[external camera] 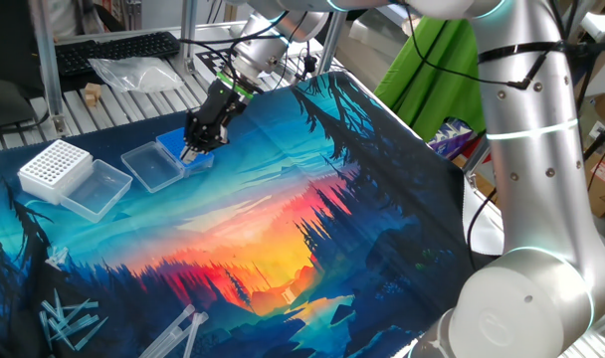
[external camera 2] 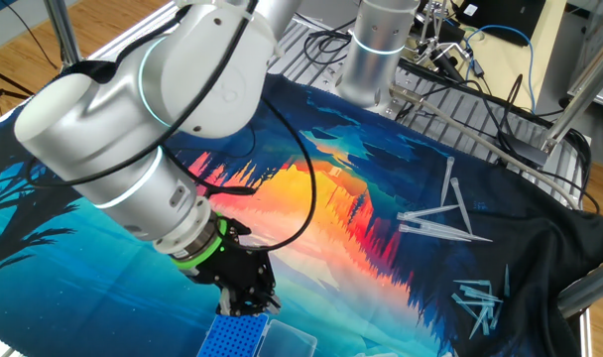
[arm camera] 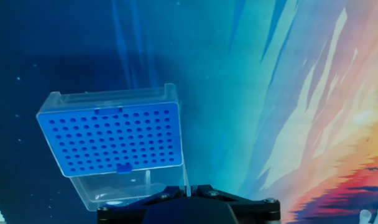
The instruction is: Insert a small pipette tip into the holder for small pipette tips
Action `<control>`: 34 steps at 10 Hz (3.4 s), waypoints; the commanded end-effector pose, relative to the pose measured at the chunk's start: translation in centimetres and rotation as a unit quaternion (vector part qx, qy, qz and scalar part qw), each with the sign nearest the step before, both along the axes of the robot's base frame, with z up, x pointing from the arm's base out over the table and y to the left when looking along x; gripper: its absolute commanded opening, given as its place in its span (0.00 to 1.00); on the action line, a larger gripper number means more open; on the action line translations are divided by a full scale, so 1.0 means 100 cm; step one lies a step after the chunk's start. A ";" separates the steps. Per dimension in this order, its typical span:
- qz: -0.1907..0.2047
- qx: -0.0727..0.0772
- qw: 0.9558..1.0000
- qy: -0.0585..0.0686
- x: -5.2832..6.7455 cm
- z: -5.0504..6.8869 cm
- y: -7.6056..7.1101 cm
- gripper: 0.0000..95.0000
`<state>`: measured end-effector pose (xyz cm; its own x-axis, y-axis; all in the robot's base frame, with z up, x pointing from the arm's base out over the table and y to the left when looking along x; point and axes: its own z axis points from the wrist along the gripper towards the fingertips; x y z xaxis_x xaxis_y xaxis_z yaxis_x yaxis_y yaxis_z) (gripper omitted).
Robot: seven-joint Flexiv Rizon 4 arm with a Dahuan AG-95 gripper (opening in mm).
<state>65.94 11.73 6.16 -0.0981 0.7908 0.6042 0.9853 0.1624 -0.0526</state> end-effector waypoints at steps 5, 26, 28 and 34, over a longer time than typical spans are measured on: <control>-0.016 0.019 1.000 0.015 0.011 -0.003 -0.002 0.00; -0.018 0.039 0.996 0.074 0.016 -0.014 -0.004 0.40; -0.018 0.041 0.996 0.075 0.016 -0.013 -0.004 0.40; -0.020 0.044 0.996 0.074 0.015 -0.012 -0.002 0.20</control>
<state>67.41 11.50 5.02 0.0286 0.7352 0.6772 0.9736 0.1329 -0.1854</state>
